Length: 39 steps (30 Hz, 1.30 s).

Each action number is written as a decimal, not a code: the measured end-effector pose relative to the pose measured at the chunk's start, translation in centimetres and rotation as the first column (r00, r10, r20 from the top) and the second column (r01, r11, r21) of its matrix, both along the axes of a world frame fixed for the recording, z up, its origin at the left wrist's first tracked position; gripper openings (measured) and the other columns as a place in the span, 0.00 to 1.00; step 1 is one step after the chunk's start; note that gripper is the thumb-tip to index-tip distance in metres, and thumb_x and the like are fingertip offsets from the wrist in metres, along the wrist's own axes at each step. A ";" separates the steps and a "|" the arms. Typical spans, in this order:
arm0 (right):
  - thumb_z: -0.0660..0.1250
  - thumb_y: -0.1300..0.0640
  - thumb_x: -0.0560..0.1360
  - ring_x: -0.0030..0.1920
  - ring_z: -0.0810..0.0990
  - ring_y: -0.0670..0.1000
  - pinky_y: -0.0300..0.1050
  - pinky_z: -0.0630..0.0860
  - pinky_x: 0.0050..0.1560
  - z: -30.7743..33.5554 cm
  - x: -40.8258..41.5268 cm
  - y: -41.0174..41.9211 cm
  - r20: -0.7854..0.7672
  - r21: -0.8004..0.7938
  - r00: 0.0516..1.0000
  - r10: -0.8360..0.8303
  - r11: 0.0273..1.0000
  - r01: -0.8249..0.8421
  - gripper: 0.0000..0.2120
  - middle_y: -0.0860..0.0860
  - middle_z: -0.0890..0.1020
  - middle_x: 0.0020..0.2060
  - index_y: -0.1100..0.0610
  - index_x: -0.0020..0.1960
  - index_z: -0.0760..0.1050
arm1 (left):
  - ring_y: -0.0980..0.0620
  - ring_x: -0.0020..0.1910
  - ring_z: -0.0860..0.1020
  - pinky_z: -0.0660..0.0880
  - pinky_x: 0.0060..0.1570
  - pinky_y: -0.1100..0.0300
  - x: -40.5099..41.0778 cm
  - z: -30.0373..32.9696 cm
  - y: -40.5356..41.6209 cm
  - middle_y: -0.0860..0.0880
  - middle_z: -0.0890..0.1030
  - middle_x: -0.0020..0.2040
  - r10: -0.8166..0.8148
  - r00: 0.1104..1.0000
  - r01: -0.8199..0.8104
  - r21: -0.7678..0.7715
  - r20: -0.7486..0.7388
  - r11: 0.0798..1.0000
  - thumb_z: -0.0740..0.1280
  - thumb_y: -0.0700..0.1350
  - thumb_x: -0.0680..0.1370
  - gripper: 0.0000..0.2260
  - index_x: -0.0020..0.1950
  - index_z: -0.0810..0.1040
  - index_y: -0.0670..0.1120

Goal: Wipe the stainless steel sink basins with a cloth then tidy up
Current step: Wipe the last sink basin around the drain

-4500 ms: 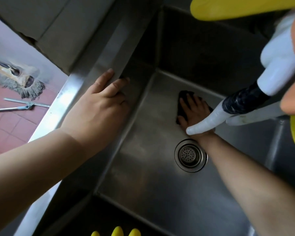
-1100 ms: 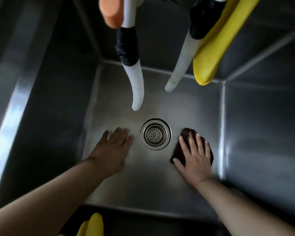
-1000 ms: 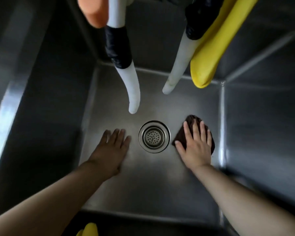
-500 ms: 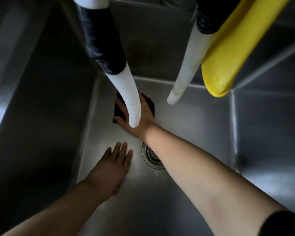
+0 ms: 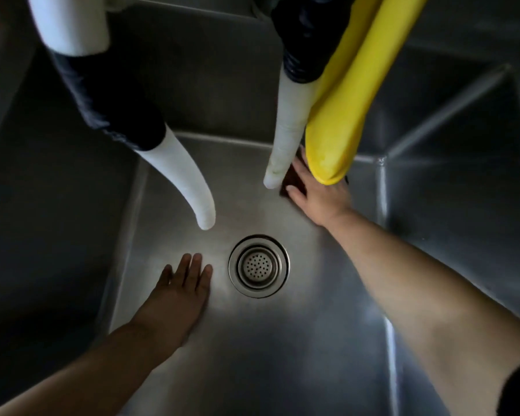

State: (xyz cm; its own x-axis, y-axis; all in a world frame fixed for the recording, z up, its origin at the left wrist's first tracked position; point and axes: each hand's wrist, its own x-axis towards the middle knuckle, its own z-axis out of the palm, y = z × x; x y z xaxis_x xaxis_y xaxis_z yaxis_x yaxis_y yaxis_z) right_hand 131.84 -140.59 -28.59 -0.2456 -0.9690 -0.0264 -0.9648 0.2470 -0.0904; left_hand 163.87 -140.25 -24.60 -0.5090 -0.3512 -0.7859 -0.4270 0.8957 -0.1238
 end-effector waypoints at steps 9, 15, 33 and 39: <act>0.54 0.42 0.78 0.76 0.51 0.60 0.54 0.46 0.75 -0.6 -2.3 6.3 -0.107 0.076 0.912 -0.395 0.912 0.404 0.32 0.58 0.58 0.75 0.56 0.77 0.54 | 0.34 0.74 0.37 0.46 0.74 0.43 0.0 0.5 -0.2 0.33 0.33 0.74 0.002 1.000 -0.002 0.015 -0.007 1.000 0.68 0.53 0.74 0.50 0.73 0.30 0.38; 0.47 0.40 0.74 0.76 0.48 0.61 0.55 0.43 0.75 0.8 3.2 13.6 -0.120 0.197 0.931 -0.344 0.911 0.362 0.34 0.59 0.57 0.75 0.54 0.77 0.52 | 0.34 0.74 0.39 0.49 0.73 0.43 0.5 0.7 -0.2 0.33 0.36 0.75 -0.016 0.999 0.016 0.013 -0.043 1.000 0.70 0.55 0.72 0.52 0.74 0.32 0.37; 0.59 0.37 0.72 0.72 0.58 0.66 0.70 0.55 0.67 2.9 14.8 23.7 0.066 0.512 0.905 0.420 0.764 -0.392 0.36 0.60 0.64 0.72 0.54 0.74 0.61 | 0.34 0.75 0.43 0.54 0.72 0.42 0.6 -0.1 0.1 0.33 0.39 0.75 -0.026 0.997 0.024 -0.028 -0.076 0.999 0.72 0.56 0.70 0.54 0.74 0.34 0.36; 0.55 0.42 0.78 0.75 0.34 0.58 0.59 0.26 0.69 1.7 21.6 18.3 0.297 0.411 0.665 0.685 0.537 -0.737 0.32 0.52 0.48 0.77 0.49 0.77 0.48 | 0.34 0.75 0.44 0.55 0.71 0.42 0.5 0.3 0.2 0.33 0.39 0.75 -0.052 0.997 0.050 -0.039 -0.057 0.998 0.73 0.57 0.69 0.55 0.74 0.34 0.36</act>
State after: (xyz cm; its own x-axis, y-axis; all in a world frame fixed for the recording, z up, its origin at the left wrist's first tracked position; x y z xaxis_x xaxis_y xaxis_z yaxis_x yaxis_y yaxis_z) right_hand 153.40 -122.28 -26.88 0.5473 -0.6755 -0.4940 -0.8346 -0.4840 -0.2629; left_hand 164.33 -140.02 -24.33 -0.5712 -0.3521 -0.7415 -0.3881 0.9118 -0.1340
